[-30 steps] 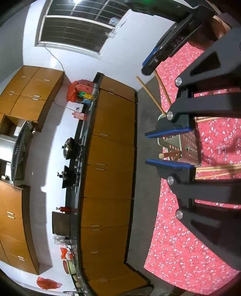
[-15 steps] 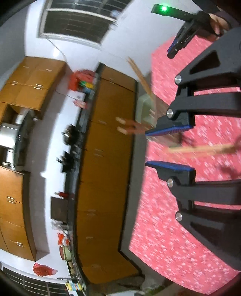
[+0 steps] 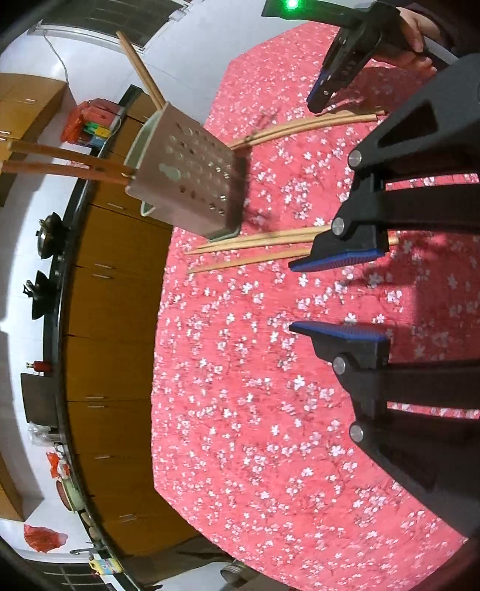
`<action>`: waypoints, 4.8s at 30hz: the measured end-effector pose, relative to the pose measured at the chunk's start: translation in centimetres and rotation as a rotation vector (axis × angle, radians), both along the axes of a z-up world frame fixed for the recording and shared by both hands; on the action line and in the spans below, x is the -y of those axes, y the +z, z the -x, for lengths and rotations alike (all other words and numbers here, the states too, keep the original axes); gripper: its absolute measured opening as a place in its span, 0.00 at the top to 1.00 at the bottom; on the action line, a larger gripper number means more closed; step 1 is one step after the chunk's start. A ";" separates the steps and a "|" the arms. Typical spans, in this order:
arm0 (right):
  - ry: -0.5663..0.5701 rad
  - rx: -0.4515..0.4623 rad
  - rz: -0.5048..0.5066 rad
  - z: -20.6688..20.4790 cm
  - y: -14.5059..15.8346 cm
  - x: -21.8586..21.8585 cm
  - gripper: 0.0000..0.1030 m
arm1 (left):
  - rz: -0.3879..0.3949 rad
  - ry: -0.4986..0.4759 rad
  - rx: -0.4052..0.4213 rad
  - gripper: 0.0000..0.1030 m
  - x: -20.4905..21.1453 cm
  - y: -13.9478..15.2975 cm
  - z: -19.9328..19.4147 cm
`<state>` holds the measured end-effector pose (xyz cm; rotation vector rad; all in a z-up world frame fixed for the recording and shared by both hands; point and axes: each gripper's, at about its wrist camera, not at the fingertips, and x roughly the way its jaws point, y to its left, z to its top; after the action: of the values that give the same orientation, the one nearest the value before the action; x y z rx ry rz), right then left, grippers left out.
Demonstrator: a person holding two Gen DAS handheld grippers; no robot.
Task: Organize utensils
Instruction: 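Move both tools back down toward the remaining chopsticks, then grasp a chopstick with the right gripper while the left gripper grasps another, then lift the left chopstick upright over the holder while the right tool does likewise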
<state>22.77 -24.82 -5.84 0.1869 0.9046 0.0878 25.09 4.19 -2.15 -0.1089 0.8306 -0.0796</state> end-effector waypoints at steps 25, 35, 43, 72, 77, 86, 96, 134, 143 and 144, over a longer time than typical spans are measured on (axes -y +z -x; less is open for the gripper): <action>-0.142 0.019 0.124 -0.1 -1.0 4.1 0.93 | 0.081 -0.095 -0.102 0.82 2.9 -4.0 -2.1; -0.127 0.024 0.131 0.2 -0.7 4.0 0.93 | 0.006 -0.106 -0.124 0.90 4.7 -5.2 -3.3; -0.115 0.020 0.130 0.6 -0.8 3.8 0.92 | -0.064 -0.100 -0.105 0.92 5.4 -5.7 -3.2; -0.090 0.048 0.103 -0.5 -1.3 4.0 0.92 | -0.043 -0.010 -0.054 0.91 0.4 -5.6 -3.2; -0.090 0.048 0.100 -0.4 -1.3 4.0 0.92 | -0.025 -0.007 -0.056 0.91 -0.1 -5.5 -3.0; -0.090 0.048 0.095 -0.4 -1.4 4.0 0.92 | -0.023 -0.006 -0.059 0.91 -0.2 -5.4 -3.0; -0.090 0.048 0.092 -0.4 -1.3 4.0 0.92 | -0.019 -0.004 -0.062 0.90 -0.1 -5.3 -2.9; -0.108 0.198 0.076 4.0 5.0 5.2 0.93 | -0.082 -0.044 -0.004 0.92 0.4 -0.6 0.8; -0.127 0.368 0.085 5.4 10.4 5.6 0.93 | -0.051 -0.041 0.167 0.92 -0.4 5.9 2.3; -0.127 0.383 0.086 5.7 10.9 5.7 0.93 | -0.044 -0.039 0.191 0.92 -0.5 6.7 2.5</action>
<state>17.08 -30.53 5.09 0.1401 0.5119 -0.0332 22.63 4.72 4.59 -0.0427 0.6437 -0.1067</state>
